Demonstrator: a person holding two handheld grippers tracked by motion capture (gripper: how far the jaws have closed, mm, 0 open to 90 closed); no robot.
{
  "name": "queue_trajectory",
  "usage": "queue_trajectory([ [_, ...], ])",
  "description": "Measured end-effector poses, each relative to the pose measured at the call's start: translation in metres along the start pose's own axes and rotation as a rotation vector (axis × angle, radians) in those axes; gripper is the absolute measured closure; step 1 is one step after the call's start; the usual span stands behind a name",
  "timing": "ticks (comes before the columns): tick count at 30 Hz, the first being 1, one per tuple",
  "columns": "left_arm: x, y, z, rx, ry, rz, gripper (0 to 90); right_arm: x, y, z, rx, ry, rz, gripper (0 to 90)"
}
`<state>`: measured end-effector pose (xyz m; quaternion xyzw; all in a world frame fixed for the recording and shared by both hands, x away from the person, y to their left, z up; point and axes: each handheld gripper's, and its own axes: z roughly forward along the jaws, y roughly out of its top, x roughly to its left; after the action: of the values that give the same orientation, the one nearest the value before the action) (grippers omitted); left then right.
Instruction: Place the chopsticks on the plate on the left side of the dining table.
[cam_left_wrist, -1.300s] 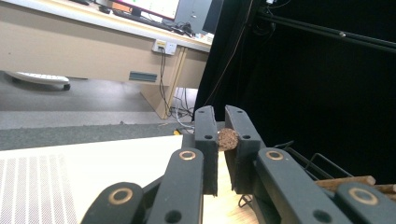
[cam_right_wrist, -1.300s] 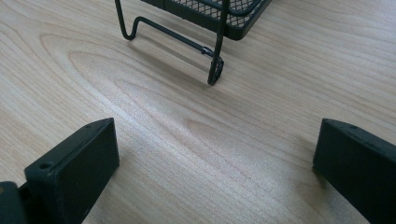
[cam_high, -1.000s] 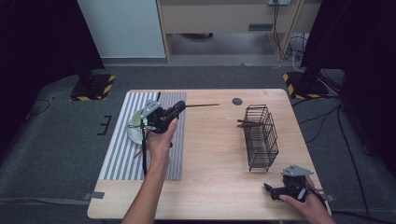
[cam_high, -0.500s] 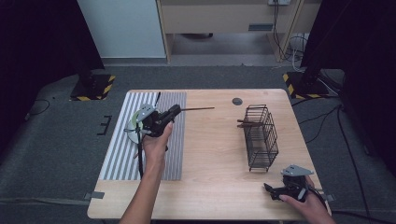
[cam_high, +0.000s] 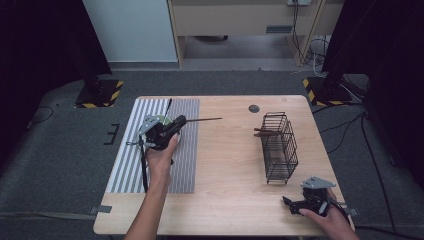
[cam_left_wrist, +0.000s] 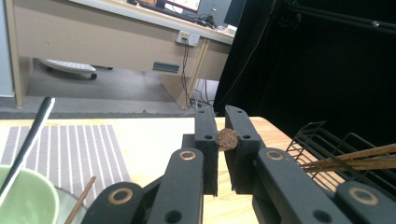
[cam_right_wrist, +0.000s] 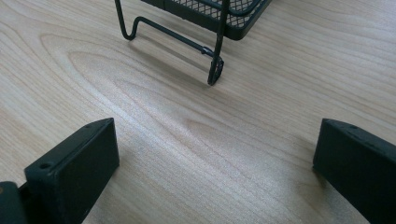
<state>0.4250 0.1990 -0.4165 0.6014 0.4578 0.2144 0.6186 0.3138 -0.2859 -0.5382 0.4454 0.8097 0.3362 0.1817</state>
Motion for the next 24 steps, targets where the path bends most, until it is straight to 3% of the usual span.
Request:
queue_trajectory([
  [24, 0.037, -0.018, -0.036, 0.006, 0.091, -0.019, 83.6, 0.000, 0.000, 0.000, 0.000, 0.000, 0.002, 0.4],
])
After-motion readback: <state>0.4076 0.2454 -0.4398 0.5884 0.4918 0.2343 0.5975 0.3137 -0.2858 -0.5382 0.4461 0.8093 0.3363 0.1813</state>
